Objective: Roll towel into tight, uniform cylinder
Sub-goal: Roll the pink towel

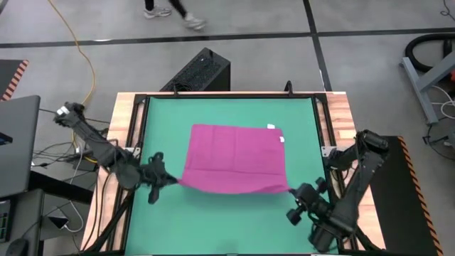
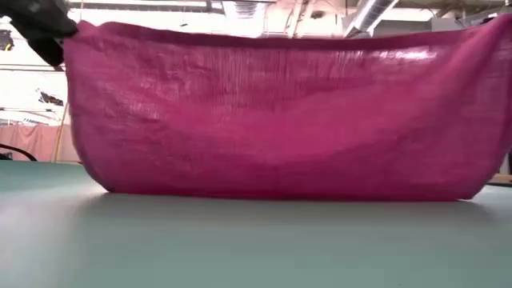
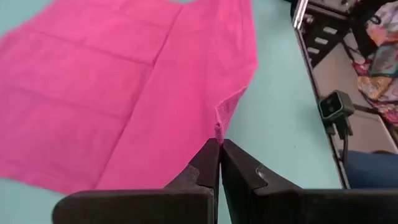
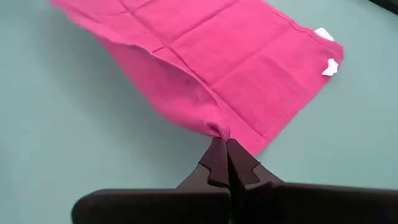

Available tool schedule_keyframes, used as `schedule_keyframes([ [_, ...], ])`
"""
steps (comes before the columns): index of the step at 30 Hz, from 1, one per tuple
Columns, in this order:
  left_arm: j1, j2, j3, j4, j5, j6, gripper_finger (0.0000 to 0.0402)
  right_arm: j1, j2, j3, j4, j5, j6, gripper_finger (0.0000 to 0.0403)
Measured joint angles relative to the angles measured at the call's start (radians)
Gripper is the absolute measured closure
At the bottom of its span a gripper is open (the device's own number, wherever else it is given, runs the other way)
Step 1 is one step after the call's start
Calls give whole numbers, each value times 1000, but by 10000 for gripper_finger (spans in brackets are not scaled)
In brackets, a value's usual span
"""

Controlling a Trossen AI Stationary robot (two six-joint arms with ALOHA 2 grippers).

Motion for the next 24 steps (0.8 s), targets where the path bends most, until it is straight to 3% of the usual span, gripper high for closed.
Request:
schedule_keyframes([
  [5, -75, 78, 13, -25, -236, -60, 401, -45, 0, 0, -44, 0, 65, 403],
  [11, -10, 83, 13, -124, -405, -80, 401, -246, 0, -2, -45, 7, -88, 403],
  [19, 148, 83, 5, -181, -410, -4, 401, -502, 0, -2, -44, 27, -362, 403],
  [24, 223, 83, 5, -196, -413, 63, 401, -595, 0, -2, -44, 27, -462, 403],
])
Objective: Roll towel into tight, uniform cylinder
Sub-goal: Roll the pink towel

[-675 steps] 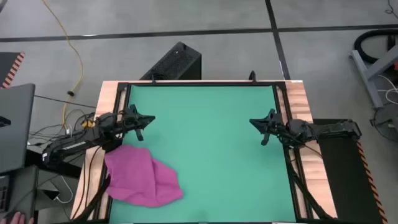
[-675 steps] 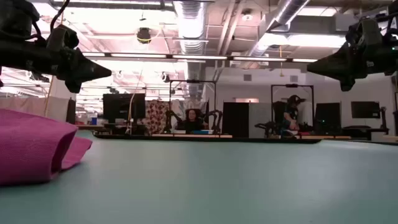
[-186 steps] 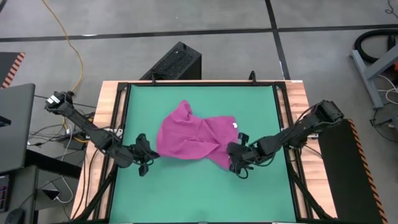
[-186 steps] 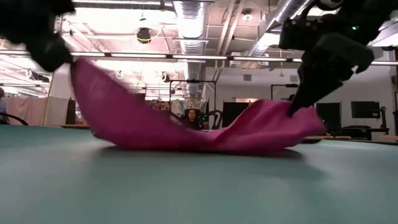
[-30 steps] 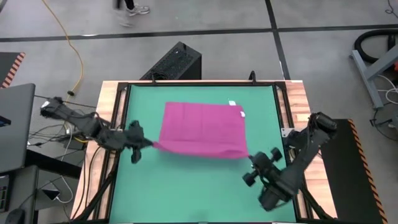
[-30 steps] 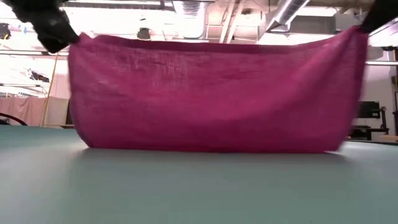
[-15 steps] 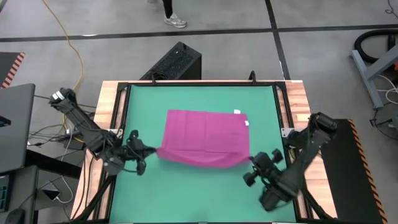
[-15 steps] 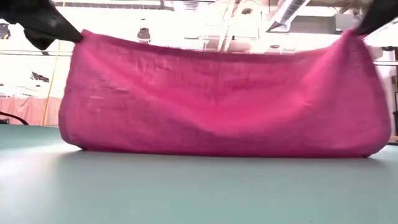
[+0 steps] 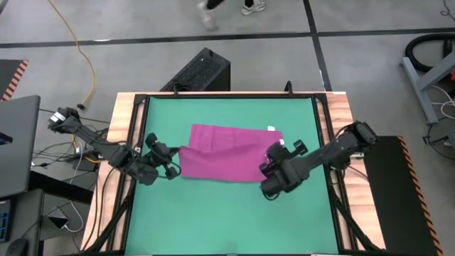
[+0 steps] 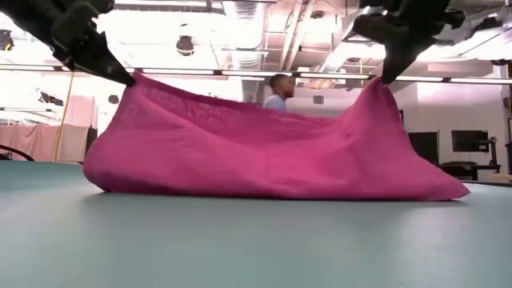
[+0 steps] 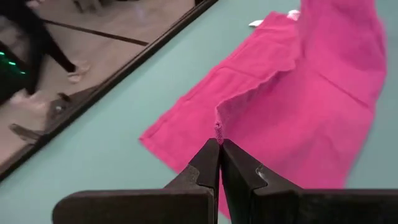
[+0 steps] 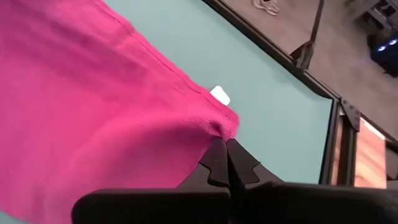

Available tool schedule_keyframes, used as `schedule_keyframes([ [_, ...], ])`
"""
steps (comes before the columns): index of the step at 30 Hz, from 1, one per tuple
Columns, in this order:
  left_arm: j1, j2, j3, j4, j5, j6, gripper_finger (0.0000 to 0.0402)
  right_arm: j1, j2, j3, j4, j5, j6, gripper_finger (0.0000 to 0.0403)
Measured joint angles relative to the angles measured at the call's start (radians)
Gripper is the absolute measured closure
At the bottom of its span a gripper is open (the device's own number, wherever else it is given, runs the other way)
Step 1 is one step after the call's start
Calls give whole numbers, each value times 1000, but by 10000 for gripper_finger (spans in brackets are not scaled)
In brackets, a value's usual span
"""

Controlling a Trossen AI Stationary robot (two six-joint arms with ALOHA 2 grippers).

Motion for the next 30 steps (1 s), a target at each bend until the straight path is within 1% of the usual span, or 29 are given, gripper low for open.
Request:
schedule_keyframes([
  [5, 74, 1, 0, -5, 16, 56, 401, -42, 0, 0, 0, -1, -28, 403],
  [9, 132, 25, 0, -4, 21, 94, 401, -60, 0, 0, 0, -23, -29, 403],
  [13, 186, 71, 0, 17, 71, 130, 401, -69, 0, -1, 0, -28, -43, 403],
  [16, 211, 115, 0, 56, 80, 176, 401, -85, 0, -16, 0, -53, -45, 403],
  [20, 234, 164, -1, 141, 78, 268, 401, -107, 0, -47, 0, -56, -47, 403],
  [25, 260, 191, -1, 225, 71, 359, 401, -128, 0, -88, 0, -56, -47, 403],
  [30, 294, 191, -1, 231, 73, 368, 402, -147, 0, -95, -1, -55, -57, 403],
])
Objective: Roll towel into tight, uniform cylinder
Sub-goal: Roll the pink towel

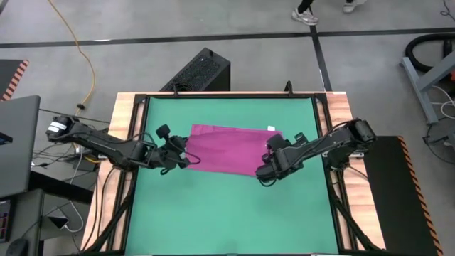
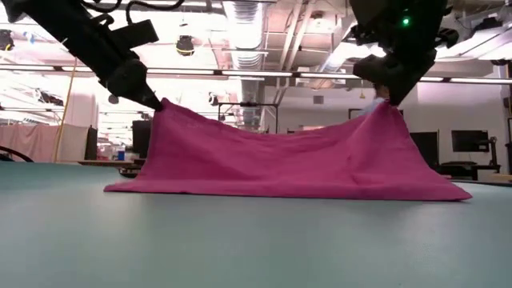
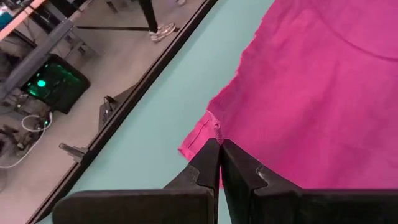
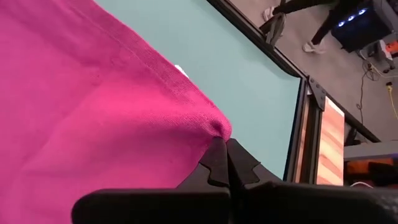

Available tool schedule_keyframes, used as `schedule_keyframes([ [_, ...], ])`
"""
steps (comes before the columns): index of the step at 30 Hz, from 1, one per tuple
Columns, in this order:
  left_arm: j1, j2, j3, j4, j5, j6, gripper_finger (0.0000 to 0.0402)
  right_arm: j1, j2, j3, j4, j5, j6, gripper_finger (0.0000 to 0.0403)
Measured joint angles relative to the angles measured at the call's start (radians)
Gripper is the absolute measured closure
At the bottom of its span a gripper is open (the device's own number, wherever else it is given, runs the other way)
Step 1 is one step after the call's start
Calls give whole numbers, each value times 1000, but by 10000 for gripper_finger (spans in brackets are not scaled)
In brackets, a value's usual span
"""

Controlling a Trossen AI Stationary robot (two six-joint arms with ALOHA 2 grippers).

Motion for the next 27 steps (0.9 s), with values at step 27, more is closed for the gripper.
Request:
schedule_keyframes([
  [27, 73, 0, 0, -6, 102, 57, 378, -100, 0, 0, 42, -49, -26, 315],
])
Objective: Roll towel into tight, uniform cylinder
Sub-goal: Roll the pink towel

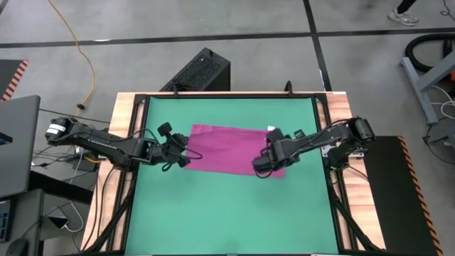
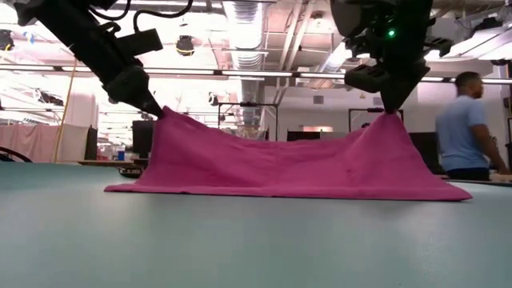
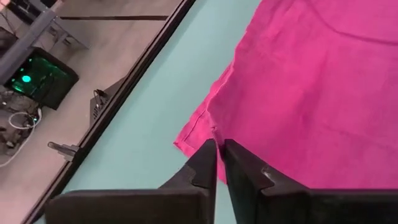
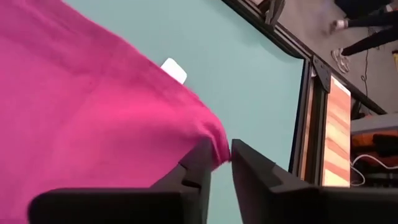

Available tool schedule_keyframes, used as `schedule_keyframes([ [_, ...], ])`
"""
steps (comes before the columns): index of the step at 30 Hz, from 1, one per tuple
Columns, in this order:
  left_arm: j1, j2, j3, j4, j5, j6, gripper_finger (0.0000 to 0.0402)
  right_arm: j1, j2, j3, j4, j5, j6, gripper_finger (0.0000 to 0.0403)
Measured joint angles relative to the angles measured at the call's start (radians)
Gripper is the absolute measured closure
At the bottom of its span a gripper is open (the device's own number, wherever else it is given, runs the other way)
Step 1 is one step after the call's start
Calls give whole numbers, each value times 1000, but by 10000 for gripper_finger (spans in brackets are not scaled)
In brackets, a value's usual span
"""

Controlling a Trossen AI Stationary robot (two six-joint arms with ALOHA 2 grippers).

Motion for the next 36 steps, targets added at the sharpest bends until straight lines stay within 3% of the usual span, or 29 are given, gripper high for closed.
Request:
schedule_keyframes([
  [8, 47, 0, 0, -32, 71, 59, 296, -23, 0, 0, 23, 1, -49, 249],
  [13, 76, 0, 0, -42, 59, -8, 250, 10, 0, 0, 15, 93, -54, 237],
  [15, 69, -3, 0, -31, 154, -39, 244, 60, 0, 0, 48, 147, -92, 238],
  [19, 6, -5, 0, 71, 486, 29, 247, 234, -1, 0, 153, 198, -259, 240],
  [21, -48, -2, 0, 136, 561, 53, 252, 337, -1, -1, 198, 191, -314, 240],
  [25, -156, -1, 0, 205, 554, 104, 259, 514, -2, -41, 273, 188, -254, 241],
  [29, -216, 0, 0, 208, 446, 108, 259, 616, -2, -142, 289, 152, -8, 241],
  [32, -222, 19, 0, 233, 408, 106, 259, 617, -1, -228, 350, 138, 118, 241],
  [36, -218, 62, -34, 412, 438, 118, 260, 568, -1, -311, 558, 132, 33, 241],
])
